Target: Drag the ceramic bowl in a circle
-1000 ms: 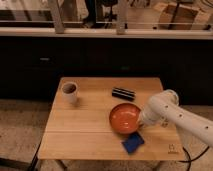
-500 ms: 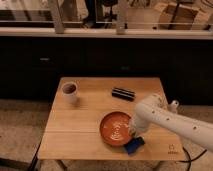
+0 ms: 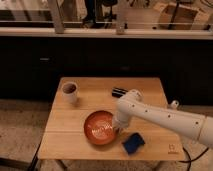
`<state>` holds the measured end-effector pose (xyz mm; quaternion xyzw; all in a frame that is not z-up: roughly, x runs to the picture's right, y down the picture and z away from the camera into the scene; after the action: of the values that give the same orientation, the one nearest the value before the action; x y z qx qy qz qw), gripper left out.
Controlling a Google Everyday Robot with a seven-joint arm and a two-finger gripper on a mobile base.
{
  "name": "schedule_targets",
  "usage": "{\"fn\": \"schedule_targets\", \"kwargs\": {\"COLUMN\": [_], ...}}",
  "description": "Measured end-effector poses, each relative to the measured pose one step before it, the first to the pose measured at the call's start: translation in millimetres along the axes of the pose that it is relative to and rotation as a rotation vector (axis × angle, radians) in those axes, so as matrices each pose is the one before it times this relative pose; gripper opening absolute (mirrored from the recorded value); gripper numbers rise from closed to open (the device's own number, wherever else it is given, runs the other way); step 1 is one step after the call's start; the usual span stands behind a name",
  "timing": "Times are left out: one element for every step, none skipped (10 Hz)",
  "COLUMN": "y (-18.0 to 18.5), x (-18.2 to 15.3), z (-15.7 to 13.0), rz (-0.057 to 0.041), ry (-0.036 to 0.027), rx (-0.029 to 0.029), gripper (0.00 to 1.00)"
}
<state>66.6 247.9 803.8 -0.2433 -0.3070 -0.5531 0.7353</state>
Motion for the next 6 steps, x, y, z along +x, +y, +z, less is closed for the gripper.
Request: {"fn": "schedule_targets", "kwargs": {"y": [-0.09,-1.70,-8.77,-9.68,-12.80,-11.99], "x": [0.49,3.21,10.18,9.69,18.72,18.20], "z": [-0.27,-0.66,-3.14,-3.38,-5.59,-6.63], "rz": [-0.00047,-0.01024,-0.02281,-0.01377,-0.01810,-0.01630], "ry": [-0.00007,0.00112,0.01811,0.00919,0.01664,0.01845], "rx": [-0.00184,-0.00193,0.01127,0.01388,0.01897,0.01627], "gripper": [0.00,0.00,0.00,0.00,0.00,0.00]}}
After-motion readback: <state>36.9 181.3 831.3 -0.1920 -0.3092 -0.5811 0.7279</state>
